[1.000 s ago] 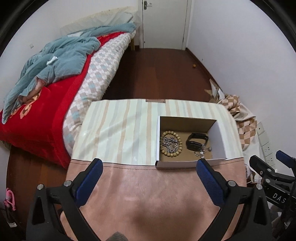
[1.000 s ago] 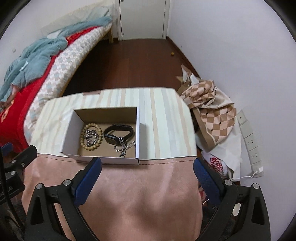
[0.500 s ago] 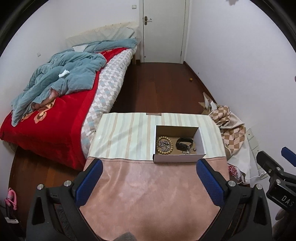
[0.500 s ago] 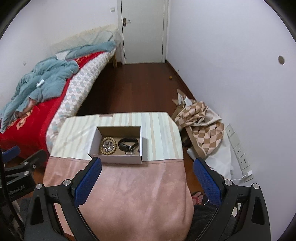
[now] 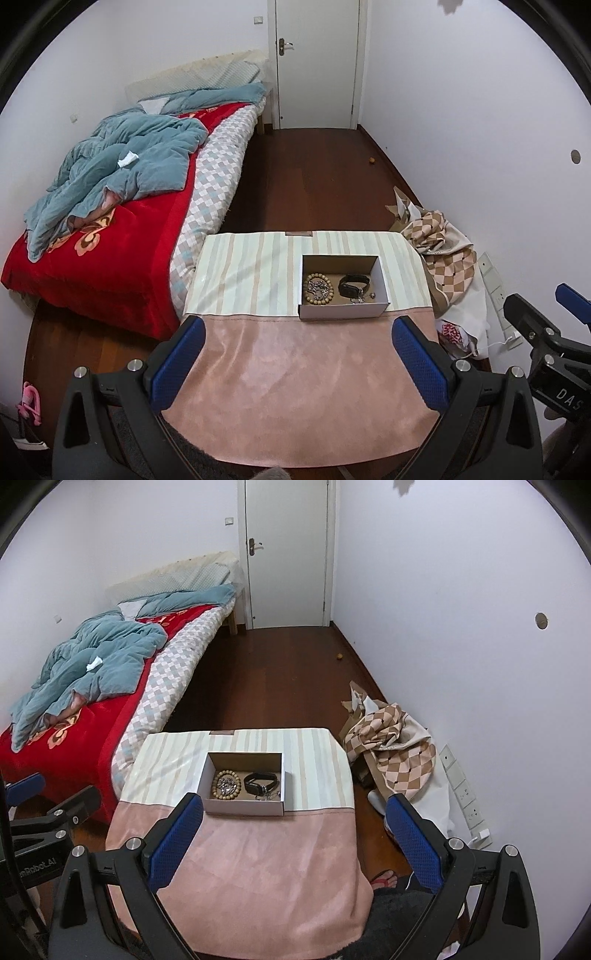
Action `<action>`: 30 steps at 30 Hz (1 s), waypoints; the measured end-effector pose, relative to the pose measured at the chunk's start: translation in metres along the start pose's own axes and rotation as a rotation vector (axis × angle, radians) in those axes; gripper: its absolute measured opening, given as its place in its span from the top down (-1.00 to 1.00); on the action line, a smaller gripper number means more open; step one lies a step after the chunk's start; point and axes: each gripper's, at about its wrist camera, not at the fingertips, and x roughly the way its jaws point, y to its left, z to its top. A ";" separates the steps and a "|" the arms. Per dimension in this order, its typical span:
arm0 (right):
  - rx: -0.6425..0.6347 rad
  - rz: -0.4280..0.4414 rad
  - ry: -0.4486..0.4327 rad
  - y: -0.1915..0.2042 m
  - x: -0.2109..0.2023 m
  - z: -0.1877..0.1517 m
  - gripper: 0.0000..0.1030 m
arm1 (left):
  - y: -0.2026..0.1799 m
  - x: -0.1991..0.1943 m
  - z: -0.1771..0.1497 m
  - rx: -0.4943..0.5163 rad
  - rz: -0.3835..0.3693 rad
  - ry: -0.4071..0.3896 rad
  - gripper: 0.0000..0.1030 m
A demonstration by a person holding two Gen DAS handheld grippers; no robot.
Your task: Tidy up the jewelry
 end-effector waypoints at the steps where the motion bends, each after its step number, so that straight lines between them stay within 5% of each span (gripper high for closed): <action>1: -0.002 0.001 0.004 0.000 -0.001 0.001 -0.95 | -0.001 0.001 0.001 0.000 0.000 0.006 -1.00; 30: -0.009 -0.075 0.084 0.006 0.088 0.054 -0.96 | 0.003 0.075 0.044 -0.038 0.040 0.113 -1.00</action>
